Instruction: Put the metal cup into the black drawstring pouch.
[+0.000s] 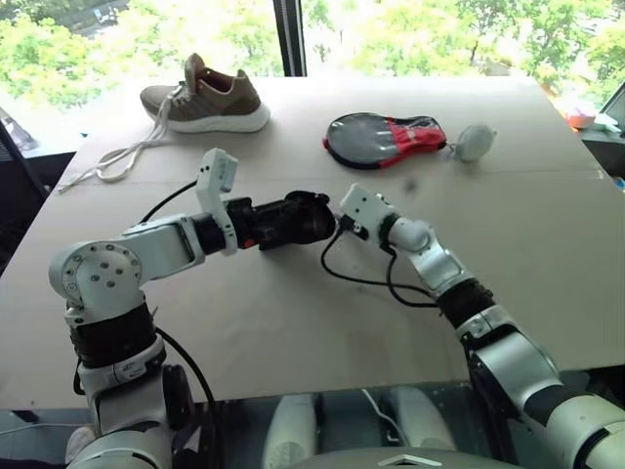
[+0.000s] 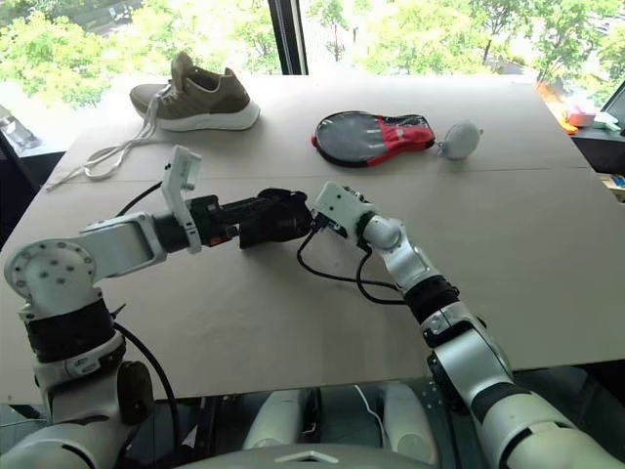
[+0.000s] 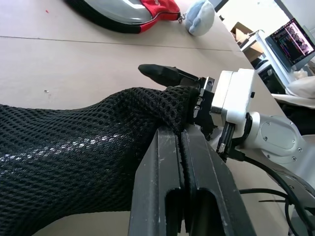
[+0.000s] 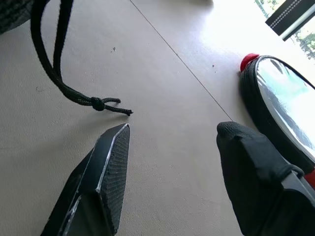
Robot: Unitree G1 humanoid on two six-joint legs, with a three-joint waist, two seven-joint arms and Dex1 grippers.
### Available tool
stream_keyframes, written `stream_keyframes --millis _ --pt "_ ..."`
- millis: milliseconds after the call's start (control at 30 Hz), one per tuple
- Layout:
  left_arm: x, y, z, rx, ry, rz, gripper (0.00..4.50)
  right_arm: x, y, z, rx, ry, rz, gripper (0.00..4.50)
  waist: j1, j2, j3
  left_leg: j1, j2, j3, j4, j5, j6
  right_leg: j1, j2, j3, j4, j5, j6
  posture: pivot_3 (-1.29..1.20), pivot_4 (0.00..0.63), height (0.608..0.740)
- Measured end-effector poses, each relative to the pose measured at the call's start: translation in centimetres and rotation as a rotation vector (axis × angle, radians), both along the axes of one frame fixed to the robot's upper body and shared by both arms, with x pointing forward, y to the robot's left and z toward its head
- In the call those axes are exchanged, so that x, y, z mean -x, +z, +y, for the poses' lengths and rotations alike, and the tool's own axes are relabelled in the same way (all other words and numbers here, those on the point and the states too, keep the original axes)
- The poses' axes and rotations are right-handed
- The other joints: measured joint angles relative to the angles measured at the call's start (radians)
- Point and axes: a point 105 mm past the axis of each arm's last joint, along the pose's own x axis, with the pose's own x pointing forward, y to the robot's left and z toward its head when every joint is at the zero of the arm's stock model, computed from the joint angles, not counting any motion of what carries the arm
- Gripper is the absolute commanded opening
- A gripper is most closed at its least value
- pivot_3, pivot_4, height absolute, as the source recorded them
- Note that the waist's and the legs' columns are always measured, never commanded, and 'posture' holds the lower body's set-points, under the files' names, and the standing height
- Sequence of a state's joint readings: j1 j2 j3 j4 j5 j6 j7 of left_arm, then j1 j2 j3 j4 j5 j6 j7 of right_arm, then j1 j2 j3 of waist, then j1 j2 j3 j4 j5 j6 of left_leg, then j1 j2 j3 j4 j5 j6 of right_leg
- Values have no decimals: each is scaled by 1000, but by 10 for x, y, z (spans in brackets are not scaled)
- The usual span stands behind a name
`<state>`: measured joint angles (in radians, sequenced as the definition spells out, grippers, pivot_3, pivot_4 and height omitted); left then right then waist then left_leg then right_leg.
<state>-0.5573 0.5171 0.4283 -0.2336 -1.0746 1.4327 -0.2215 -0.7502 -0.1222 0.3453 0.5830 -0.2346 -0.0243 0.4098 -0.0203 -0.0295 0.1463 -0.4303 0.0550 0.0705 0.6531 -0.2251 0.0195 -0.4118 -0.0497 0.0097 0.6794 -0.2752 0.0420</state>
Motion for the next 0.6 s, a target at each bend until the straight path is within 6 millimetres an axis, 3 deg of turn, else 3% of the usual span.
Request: stream_keyframes --millis 167,400,533,600 --pt "1 2 0 11 -4 -4 0 20 -3 13 -45 118 12 2846 -3 0 0 1 0 0 0 0 0 0 0 0 1 0 0 0 150 740" --pt "3 4 -2 18 -24 -8 0 18 -1 35 -145 106 58 2846 -16 0 0 1 0 0 0 0 0 0 0 0 1 0 0 0 150 740" --pt "5 5 0 14 -29 -9 0 8 8 36 -199 64 45 1673 -18 0 0 0 0 0 0 0 0 0 -1 0 1 0 0 0 150 740" --pt "5 5 2 11 -26 -5 0 7 8 35 -215 58 41 673 -19 0 0 0 0 0 0 0 0 0 -1 0 0 0 0 0 150 740"
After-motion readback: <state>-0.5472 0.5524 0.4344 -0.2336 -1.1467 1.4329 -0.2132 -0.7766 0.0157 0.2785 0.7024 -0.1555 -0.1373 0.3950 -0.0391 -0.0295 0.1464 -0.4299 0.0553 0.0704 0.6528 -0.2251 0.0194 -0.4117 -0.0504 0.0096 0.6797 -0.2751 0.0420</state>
